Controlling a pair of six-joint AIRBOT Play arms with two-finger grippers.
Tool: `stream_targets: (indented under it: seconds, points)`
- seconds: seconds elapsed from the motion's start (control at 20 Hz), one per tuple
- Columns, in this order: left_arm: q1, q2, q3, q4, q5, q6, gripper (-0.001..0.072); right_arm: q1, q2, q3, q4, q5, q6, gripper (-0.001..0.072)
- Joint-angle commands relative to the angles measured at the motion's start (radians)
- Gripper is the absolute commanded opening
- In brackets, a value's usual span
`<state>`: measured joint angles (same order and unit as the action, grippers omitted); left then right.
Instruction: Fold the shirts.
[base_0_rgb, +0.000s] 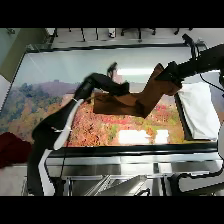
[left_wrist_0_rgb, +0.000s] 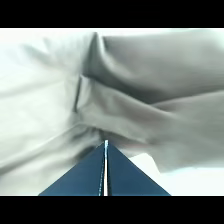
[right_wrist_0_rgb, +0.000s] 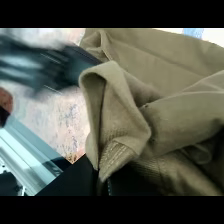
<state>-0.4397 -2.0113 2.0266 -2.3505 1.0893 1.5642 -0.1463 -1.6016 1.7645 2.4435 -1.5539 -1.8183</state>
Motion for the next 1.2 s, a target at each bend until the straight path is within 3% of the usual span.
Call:
stream_targets:
  seconds: [0.0, 0.2, 0.35, 0.4, 0.45, 0.5, 0.55, 0.6, 0.7, 0.75, 0.95, 1.15]
  points:
    - [0.196, 0.195, 0.0, -0.005, 0.18, 0.021, 0.0019, 0.045, -0.018, 0.001, 0.003, 0.038, 0.048, 0.0022]
    - [0.436, 0.424, 0.0, -0.005, 0.281, 0.024, 0.002, 0.239, -0.059, 0.001, 0.003, 0.244, 0.143, 0.0022]
    - [0.555, 0.538, -0.001, 0.003, 0.354, 0.051, 0.002, 0.508, -0.171, 0.001, 0.003, 0.534, 0.205, 0.0032]
    - [0.581, 0.567, -0.002, 0.003, 0.366, 0.059, 0.002, 0.612, -0.23, 0.002, 0.01, 0.686, 0.222, 0.011]
    - [0.597, 0.59, -0.003, 0.003, 0.372, 0.067, 0.002, 0.705, -0.284, 0.002, 0.014, 0.829, 0.221, 0.0281]
    - [0.609, 0.608, -0.003, 0.003, 0.378, 0.071, 0.002, 0.788, -0.338, 0.002, 0.014, 0.981, 0.222, 0.0506]
    - [0.615, 0.623, -0.003, 0.003, 0.385, 0.077, 0.0019, 0.832, -0.373, 0.002, 0.014, 1.064, 0.222, 0.0589]
    - [0.615, 0.632, -0.003, 0.003, 0.391, 0.078, 0.002, 0.847, -0.394, 0.002, 0.009, 1.083, 0.222, 0.0592]
    - [0.613, 0.642, -0.003, 0.002, 0.409, 0.094, 0.002, 0.79, -0.383, 0.002, 0.003, 0.977, 0.222, 0.0587]
    - [0.61, 0.642, -0.003, 0.002, 0.418, 0.096, 0.002, 0.74, -0.363, 0.002, 0.002, 0.895, 0.219, 0.0559]
    - [0.6, 0.641, -0.003, 0.003, 0.431, 0.103, 0.0019, 0.476, -0.248, 0.002, -0.021, 0.531, 0.188, 0.0558]
    - [0.6, 0.641, -0.003, 0.003, 0.433, 0.104, 0.002, 0.22, -0.179, 0.001, -0.11, 0.252, 0.221, 0.0606]
